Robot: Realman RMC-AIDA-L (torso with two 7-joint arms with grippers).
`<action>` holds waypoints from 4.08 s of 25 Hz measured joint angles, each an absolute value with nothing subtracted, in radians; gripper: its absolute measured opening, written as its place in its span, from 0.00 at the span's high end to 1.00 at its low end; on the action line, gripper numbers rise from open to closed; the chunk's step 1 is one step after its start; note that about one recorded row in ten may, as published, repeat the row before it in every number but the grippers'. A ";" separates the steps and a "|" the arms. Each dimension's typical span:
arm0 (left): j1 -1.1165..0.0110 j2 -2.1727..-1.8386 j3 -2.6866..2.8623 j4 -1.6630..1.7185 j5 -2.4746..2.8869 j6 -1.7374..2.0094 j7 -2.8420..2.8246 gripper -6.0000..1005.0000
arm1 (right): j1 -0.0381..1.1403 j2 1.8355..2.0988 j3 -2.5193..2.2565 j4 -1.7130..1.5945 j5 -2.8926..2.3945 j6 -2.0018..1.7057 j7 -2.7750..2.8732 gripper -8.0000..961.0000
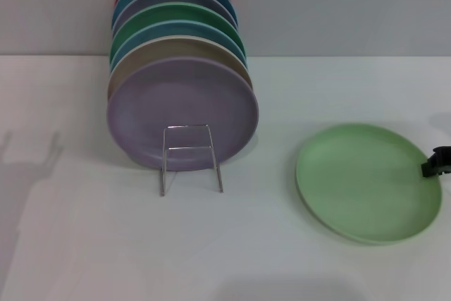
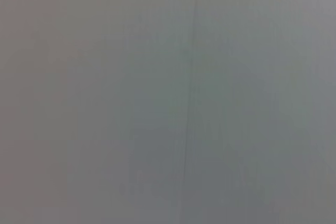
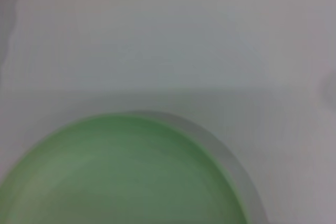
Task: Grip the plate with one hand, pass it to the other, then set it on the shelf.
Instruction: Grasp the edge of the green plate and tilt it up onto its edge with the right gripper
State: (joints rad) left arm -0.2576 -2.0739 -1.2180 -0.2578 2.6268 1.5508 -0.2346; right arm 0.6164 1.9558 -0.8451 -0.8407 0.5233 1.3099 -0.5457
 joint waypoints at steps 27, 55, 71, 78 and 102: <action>-0.258 -2.072 -1.218 -0.255 2.625 1.559 -0.235 0.14 | 0.523 2.042 -0.821 -1.070 0.639 1.232 -0.710 0.96; -0.273 -2.072 -1.221 -0.249 2.625 1.553 -0.235 0.14 | 0.419 2.084 -1.027 -1.315 0.655 1.034 -0.781 0.96; -0.262 -2.071 -1.221 -0.247 2.625 1.558 -0.235 0.14 | 0.320 2.086 -1.264 -1.440 0.605 0.807 -0.792 0.96; -0.259 -2.071 -1.221 -0.248 2.625 1.559 -0.235 0.14 | 0.285 2.089 -1.351 -1.464 0.584 0.699 -0.806 0.97; -0.267 -2.071 -1.221 -0.247 2.625 1.550 -0.235 0.14 | 0.125 2.092 -1.678 -1.560 0.103 0.296 -0.622 0.96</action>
